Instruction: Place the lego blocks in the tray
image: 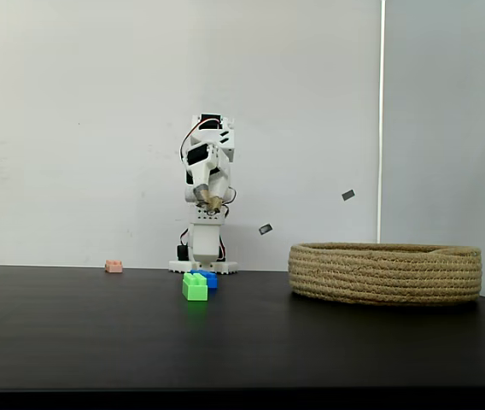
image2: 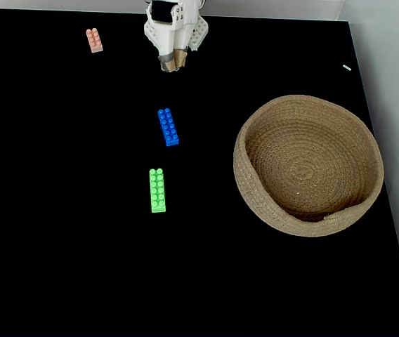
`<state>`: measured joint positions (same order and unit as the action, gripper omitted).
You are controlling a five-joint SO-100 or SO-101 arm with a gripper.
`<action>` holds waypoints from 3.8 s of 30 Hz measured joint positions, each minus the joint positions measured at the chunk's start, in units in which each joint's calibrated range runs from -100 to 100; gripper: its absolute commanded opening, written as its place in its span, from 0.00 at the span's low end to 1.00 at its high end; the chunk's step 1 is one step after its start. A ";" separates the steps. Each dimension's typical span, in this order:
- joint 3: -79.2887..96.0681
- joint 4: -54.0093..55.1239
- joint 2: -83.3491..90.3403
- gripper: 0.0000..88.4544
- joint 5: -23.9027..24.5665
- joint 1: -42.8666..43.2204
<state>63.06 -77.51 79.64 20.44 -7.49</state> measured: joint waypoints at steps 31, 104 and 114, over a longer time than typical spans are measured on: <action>-2.47 29.64 -38.68 0.42 13.77 -5.21; 10.43 50.91 -46.23 0.23 10.21 2.85; 11.58 52.94 -45.72 0.07 8.94 2.85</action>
<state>74.64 -24.56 33.93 29.38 -4.64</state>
